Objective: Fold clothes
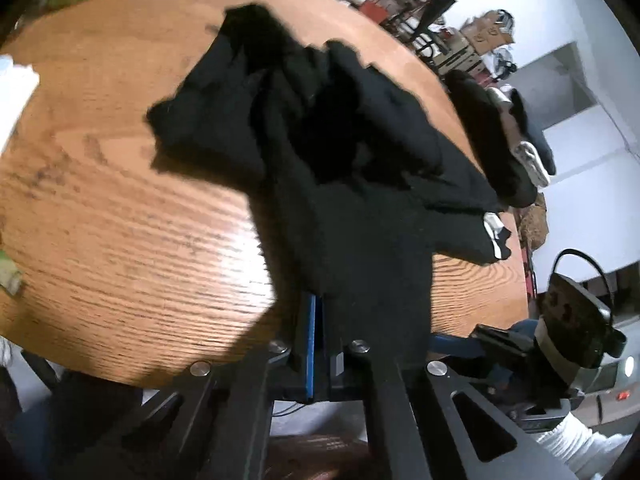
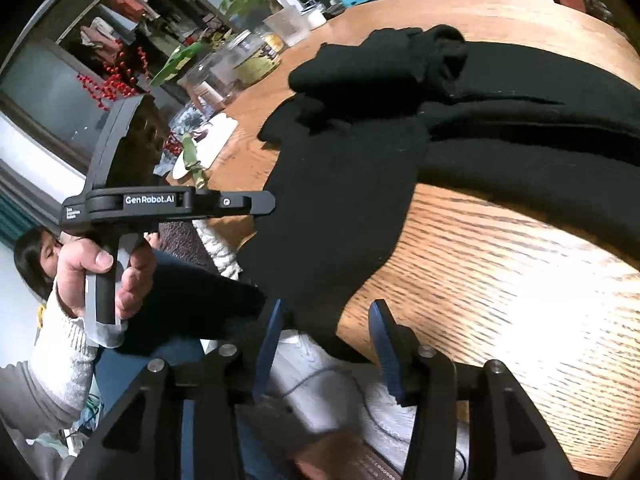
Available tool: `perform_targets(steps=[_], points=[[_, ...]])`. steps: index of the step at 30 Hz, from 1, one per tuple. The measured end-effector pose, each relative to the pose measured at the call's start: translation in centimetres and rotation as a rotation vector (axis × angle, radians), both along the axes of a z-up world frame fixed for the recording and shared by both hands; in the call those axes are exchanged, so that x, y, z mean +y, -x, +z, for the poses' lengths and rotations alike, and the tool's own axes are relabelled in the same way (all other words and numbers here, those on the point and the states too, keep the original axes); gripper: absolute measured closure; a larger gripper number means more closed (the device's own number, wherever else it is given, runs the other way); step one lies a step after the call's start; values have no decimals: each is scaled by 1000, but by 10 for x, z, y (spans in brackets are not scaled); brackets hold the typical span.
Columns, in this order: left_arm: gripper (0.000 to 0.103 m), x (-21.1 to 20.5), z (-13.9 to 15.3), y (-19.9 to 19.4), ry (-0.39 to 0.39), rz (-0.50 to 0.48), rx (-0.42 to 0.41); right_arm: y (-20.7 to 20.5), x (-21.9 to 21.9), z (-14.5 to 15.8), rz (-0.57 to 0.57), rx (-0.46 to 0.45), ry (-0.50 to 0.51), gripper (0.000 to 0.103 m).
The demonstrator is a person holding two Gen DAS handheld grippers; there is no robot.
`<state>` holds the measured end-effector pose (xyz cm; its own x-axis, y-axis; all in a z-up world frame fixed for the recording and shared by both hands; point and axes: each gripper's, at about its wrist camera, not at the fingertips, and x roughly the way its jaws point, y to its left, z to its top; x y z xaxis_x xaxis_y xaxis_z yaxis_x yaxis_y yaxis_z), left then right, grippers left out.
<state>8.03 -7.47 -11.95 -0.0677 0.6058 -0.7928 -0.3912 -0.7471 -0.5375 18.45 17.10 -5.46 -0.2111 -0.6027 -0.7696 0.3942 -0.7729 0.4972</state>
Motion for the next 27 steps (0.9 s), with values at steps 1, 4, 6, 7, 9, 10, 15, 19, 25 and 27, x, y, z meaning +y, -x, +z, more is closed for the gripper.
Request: perform_targets(steps=[1, 4, 6, 7, 9, 10, 15, 19, 25, 27], points=[[101, -1, 3, -1, -3, 2, 10, -1, 0, 0, 6, 3, 2, 53], [100, -2, -1, 3, -21, 19, -10, -9, 6, -1, 19, 15, 1, 54], [95, 3, -6, 5, 26, 34, -19, -12, 8, -1, 28, 22, -5, 54], [87, 5, -7, 6, 54, 42, -19, -12, 9, 0, 33, 26, -10, 54], [72, 8, -5, 5, 78, 53, -8, -13, 4, -1, 48, 41, -24, 54], [49, 8, -2, 4, 85, 61, 3, -14, 4, -1, 56, 52, -30, 54], [19, 1, 19, 5, 75, 140, 98, -22, 3, 1, 96, 100, -50, 50], [19, 1, 36, 5, -34, 131, 140, -28, 4, 2, 136, 123, -68, 47], [19, 47, 65, 6, 53, -141, 325, -29, 6, 4, 191, 134, -92, 48], [19, 64, 72, 6, 162, -233, 422, -30, 6, 4, 202, 142, -120, 48]])
